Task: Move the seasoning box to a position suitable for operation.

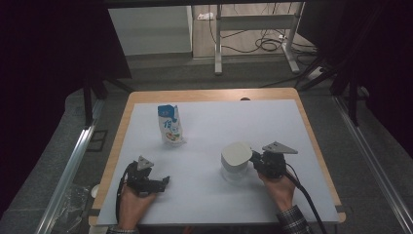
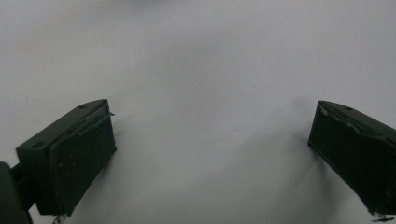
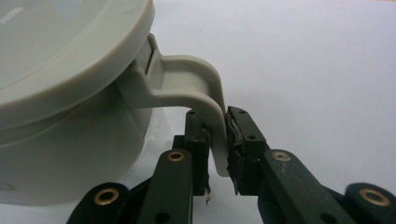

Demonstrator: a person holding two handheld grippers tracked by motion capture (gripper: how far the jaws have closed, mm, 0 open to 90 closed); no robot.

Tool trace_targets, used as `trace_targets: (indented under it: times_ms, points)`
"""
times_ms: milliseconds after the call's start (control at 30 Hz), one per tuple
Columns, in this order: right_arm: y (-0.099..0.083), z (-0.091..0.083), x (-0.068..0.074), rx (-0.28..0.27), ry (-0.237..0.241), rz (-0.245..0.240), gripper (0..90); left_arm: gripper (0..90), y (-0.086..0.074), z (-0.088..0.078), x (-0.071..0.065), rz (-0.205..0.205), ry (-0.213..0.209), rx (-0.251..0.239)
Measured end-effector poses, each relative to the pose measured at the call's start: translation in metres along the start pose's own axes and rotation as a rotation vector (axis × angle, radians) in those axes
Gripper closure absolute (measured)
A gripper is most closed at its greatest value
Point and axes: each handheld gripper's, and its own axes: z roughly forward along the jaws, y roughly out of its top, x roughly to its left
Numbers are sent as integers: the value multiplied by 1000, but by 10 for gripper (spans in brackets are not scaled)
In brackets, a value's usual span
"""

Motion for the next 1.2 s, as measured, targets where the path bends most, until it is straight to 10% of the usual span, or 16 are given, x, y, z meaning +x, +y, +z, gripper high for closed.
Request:
trace_targets:
  times_ms: [533,1200]
  points:
    - [-8,1,-4,-5,1,-1,768,4,0,0,0,0,0,0]
    - [-11,-16,-15,3,111,-60,533,4,0,0,0,0,0,0]
